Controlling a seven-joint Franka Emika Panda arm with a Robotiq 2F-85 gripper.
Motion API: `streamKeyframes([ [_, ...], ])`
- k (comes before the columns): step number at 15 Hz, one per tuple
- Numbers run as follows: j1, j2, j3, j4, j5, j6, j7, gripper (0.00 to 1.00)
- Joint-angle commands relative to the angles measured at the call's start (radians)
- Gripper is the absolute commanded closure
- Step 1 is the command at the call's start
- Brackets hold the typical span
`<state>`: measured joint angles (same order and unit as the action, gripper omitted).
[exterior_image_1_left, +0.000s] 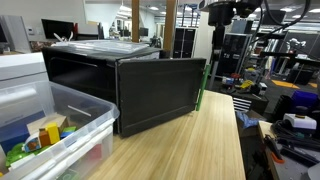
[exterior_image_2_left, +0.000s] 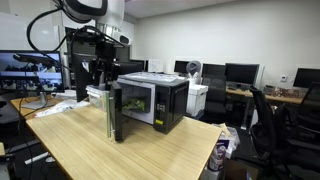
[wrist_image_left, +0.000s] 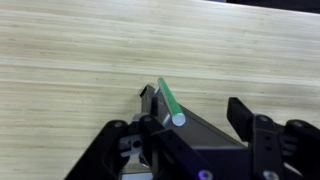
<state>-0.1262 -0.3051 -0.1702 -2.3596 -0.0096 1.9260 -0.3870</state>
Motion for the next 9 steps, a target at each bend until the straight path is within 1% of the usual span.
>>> streamKeyframes([
  [1,0.029,-0.044,-0.004,0.041,0.040,-0.078,-0.008,0.01],
  [3,0.049,-0.023,0.000,0.086,0.100,-0.064,0.037,0.00],
  [5,0.059,0.009,0.005,0.116,0.158,-0.018,0.085,0.00],
  [9,0.060,0.082,0.018,0.142,0.193,0.107,0.177,0.00],
])
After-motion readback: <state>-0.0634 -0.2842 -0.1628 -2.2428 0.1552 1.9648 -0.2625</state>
